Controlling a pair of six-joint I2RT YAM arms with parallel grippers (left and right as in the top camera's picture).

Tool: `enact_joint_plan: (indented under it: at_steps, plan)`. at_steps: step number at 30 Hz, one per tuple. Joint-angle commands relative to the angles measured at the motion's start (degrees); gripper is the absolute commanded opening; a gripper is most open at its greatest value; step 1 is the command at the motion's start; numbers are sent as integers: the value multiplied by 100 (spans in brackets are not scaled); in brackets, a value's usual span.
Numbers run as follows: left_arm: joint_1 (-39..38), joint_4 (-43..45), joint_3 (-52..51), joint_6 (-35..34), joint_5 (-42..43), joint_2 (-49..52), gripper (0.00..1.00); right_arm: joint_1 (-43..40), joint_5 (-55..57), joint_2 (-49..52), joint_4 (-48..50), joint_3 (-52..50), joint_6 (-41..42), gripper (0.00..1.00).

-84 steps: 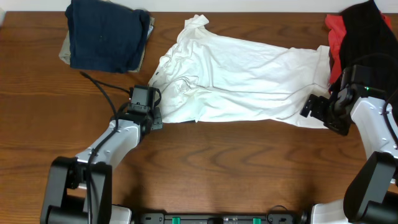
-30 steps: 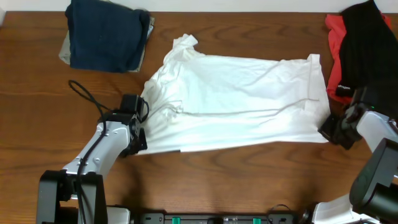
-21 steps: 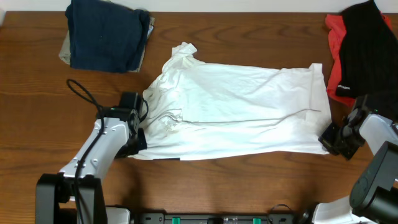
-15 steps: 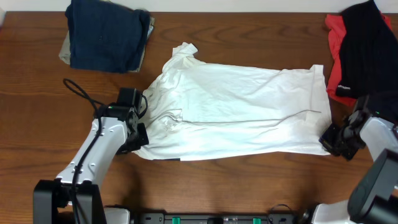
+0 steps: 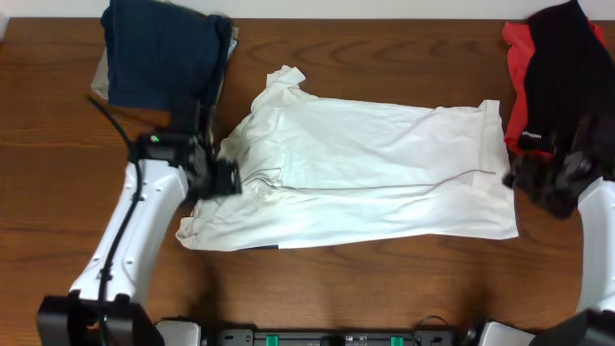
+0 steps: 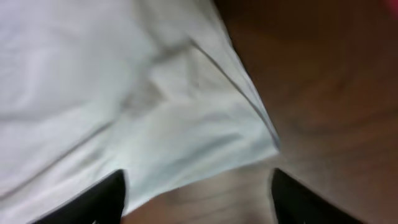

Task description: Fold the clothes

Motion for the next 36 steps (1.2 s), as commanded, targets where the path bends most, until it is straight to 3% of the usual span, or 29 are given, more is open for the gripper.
enact_joint_plan:
  at_steps: [1, 5, 9, 21, 31, 36]
  plan:
    - [-15, -57, 743, 485, 636, -52, 92, 442, -109, 0, -92, 575, -282, 83]
    - [-234, 118, 1497, 660, 732, 149, 93, 809, -109, 236, 28, 1058, -299, 93]
    - [-525, 422, 2247, 946, 728, 680, 93, 1012, -116, 625, -7, 1547, -452, 94]
    - [-798, 404, 5370, 2094, 557, 4081, 93, 1257, 4, 1084, -205, 2055, -595, 97]
    - [-802, 992, 5565, 3040, 560, 5121, 93, 1259, 105, 1084, -225, 2055, -590, 91]
    - [-802, 1049, 5560, 3080, 562, 5307, 85, 1259, 103, 1084, -245, 2055, -570, 89]
